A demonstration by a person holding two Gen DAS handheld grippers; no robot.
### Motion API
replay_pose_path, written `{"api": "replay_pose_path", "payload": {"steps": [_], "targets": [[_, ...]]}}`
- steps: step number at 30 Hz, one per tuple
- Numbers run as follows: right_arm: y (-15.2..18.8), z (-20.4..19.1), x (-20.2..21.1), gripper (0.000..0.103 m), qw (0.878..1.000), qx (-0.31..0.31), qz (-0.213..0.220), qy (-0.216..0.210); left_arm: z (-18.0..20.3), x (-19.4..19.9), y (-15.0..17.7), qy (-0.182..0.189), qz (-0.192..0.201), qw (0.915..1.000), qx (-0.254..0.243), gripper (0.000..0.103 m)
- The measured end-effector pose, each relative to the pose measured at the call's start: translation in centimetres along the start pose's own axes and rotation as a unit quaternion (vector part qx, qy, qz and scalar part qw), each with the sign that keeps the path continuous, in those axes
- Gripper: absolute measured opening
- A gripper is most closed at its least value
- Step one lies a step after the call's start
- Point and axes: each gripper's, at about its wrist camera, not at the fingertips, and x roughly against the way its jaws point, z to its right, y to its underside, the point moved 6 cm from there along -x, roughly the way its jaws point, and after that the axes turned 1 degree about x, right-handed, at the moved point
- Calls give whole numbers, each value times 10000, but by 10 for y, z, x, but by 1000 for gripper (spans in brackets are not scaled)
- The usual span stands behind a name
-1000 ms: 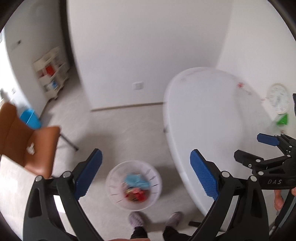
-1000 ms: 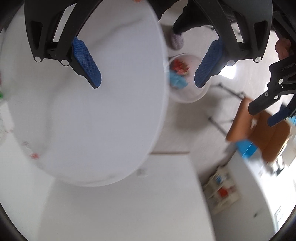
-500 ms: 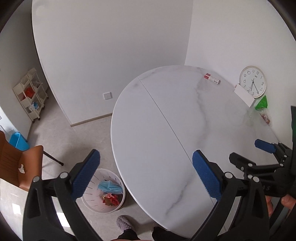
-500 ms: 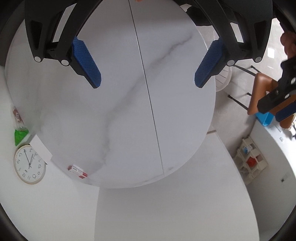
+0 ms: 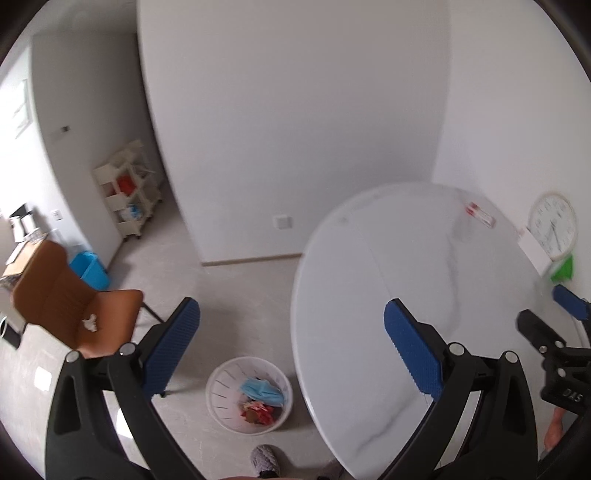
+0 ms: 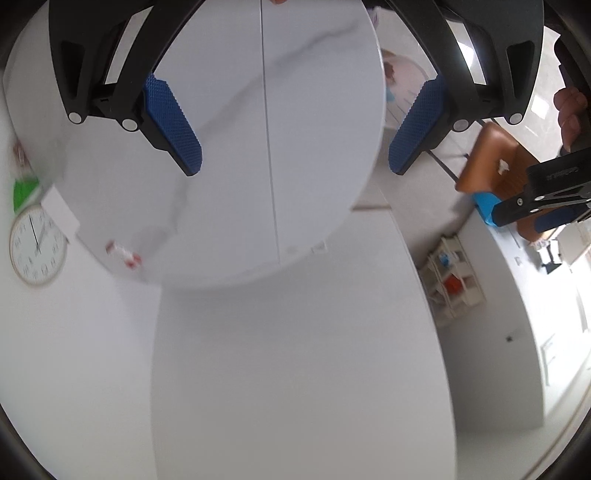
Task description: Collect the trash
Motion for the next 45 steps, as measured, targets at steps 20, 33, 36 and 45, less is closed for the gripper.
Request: {"api": "replay_pose_path", "payload": {"steps": [20,33,36,45], "targets": [[-21,-90,-26,100,9969,359,55,-699,-97,-5,5,-531,-11,9948,870,96],[-19,-97,-33,100,9973,448,-60,-572,-103,-19,3,-448,-97,9944,949,96],[-19,-97,-34,100,9974,447,-77,-555,-105,-20,3,-436,-110,9945,941,96],[-20,-98,-36,100,9977,414,-94,-524,-104,-24,1,-396,-136,9949,918,96]]}}
